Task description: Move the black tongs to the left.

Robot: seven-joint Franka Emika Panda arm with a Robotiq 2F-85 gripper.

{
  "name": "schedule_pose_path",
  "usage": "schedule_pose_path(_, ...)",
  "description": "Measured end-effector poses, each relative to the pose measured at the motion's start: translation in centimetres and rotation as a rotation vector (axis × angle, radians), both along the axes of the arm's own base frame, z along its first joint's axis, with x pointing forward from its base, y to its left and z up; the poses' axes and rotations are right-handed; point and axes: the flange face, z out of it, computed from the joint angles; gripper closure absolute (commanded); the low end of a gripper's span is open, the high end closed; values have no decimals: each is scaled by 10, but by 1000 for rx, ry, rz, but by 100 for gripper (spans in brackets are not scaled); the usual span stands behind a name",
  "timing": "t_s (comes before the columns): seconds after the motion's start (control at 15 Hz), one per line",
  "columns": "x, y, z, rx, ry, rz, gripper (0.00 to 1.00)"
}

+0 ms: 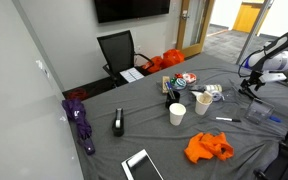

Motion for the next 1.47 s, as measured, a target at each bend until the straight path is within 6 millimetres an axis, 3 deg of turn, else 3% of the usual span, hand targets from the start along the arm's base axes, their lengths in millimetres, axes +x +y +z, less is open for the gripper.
schedule_pose_path(0.4, -7, -2, -18, 27, 10, 7, 0)
schedule_pose_path(0.47, -7, -1, -21, 30, 11, 8, 23)
schedule_pose_path(0.6, -6, 1, -24, 33, 11, 10, 32)
schedule_pose_path(1.2, -3, 3, -31, 33, 10, 17, 97)
schedule_pose_path(1.47, -2, 2, -29, 28, 4, 17, 98)
